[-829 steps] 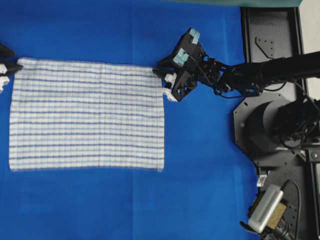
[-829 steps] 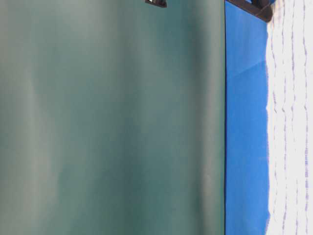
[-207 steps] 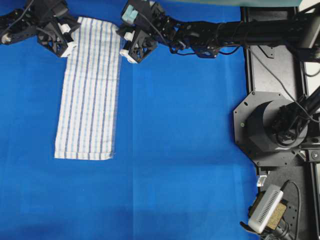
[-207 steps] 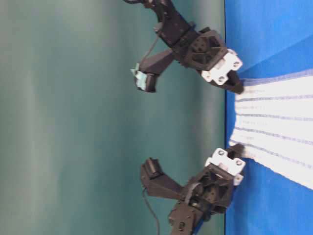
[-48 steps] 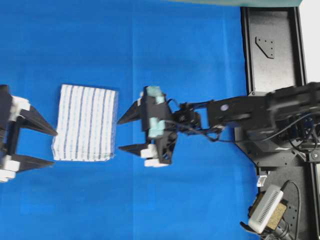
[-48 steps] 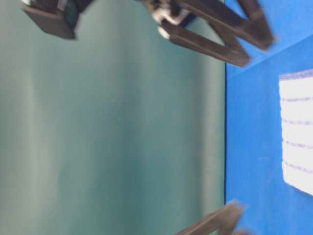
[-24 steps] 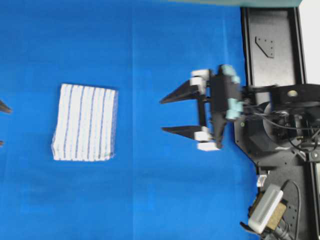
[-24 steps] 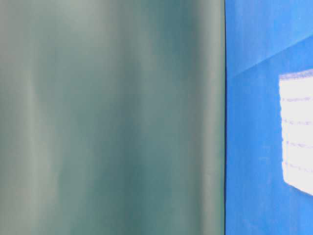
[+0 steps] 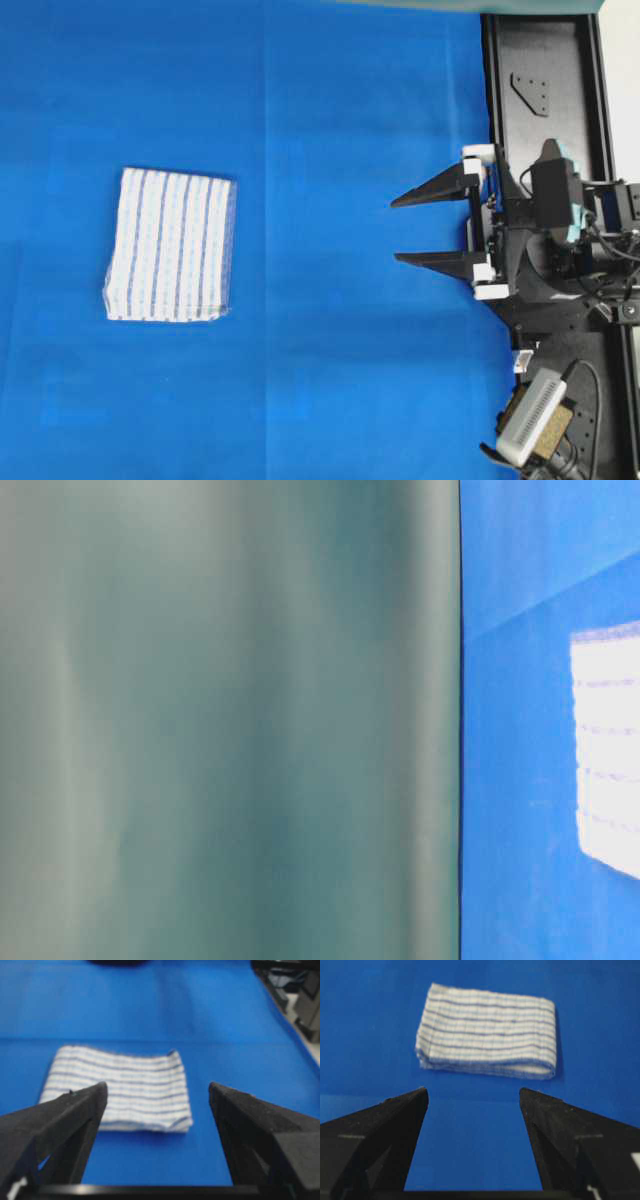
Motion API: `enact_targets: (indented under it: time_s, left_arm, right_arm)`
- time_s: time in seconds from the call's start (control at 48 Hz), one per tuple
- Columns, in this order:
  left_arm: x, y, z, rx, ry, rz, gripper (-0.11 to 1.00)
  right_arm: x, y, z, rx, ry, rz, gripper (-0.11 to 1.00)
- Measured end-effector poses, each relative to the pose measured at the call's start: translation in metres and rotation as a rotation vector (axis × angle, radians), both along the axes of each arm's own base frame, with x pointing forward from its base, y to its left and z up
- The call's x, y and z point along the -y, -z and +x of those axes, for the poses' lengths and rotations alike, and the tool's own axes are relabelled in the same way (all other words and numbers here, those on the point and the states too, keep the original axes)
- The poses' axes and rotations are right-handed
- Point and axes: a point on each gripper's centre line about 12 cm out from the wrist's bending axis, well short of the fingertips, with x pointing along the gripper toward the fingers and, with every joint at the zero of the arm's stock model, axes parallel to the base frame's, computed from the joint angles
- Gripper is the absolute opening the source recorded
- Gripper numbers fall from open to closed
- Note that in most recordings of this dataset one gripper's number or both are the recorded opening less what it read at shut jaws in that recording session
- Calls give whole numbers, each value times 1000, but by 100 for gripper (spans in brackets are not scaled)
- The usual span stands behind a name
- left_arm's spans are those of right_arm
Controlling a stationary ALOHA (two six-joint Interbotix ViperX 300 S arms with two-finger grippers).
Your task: Fold the blue towel.
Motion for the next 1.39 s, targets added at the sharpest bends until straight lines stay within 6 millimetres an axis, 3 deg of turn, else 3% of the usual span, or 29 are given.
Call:
enact_targets:
  time_s: [0.291, 1.395]
  left_arm:
    - [-6, 21, -14, -14, -23, 2, 77]
    - [-9, 24, -20, 3, -41, -1, 77]
  right_arm:
    - [4, 11, -1, 17, 26, 5, 87]
    - [6, 11, -1, 18, 42, 8, 87]
